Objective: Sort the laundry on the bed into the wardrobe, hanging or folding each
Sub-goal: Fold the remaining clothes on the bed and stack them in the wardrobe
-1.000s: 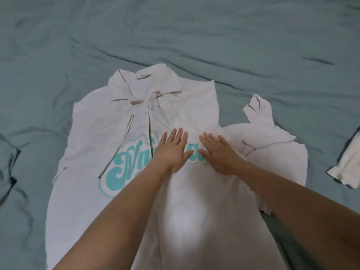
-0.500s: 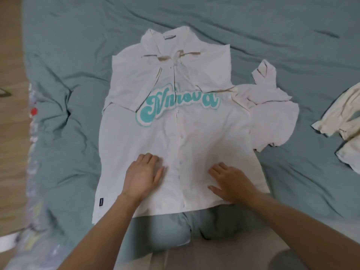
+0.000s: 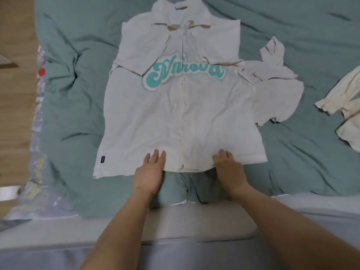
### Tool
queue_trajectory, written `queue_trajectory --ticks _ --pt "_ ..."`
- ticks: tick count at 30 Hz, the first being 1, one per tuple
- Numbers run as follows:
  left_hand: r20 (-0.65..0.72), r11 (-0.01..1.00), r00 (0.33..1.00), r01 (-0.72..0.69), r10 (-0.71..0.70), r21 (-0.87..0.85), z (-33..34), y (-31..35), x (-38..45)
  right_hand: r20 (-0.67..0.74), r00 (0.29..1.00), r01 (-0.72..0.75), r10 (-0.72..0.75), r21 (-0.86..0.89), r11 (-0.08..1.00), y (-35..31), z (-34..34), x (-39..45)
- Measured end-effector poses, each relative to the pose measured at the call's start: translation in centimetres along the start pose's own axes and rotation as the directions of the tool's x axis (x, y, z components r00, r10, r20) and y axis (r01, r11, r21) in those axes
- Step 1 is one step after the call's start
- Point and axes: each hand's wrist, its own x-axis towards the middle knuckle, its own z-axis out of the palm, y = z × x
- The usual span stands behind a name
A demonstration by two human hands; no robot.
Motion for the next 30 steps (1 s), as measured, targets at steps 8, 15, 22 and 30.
queue_trajectory --ticks 8,15,22,30 --pt "-0.043 0.998 0.998 -0.048 0.047 -0.027 -0.6 0.1 0.1 -0.087 0.996 0.029 -0.02 0.097 0.995 1.7 0.0 -0.3" --pt "-0.239 0.982 0.963 -0.089 0.127 0.164 -7.4 0.4 1.7 -0.417 0.903 0.09 -0.103 -0.051 0.995 2.7 -7.1 3.0" --pt "-0.446 0.985 0.886 -0.056 0.124 0.162 -20.0 1.3 9.3 -0.589 0.808 0.007 -0.033 -0.045 0.999 3.3 -17.2 12.6" --pt "-0.465 0.945 0.87 -0.003 0.164 0.328 -31.9 3.2 22.3 -0.678 0.735 -0.072 -0.001 -0.079 0.994 5.6 -25.5 26.9"
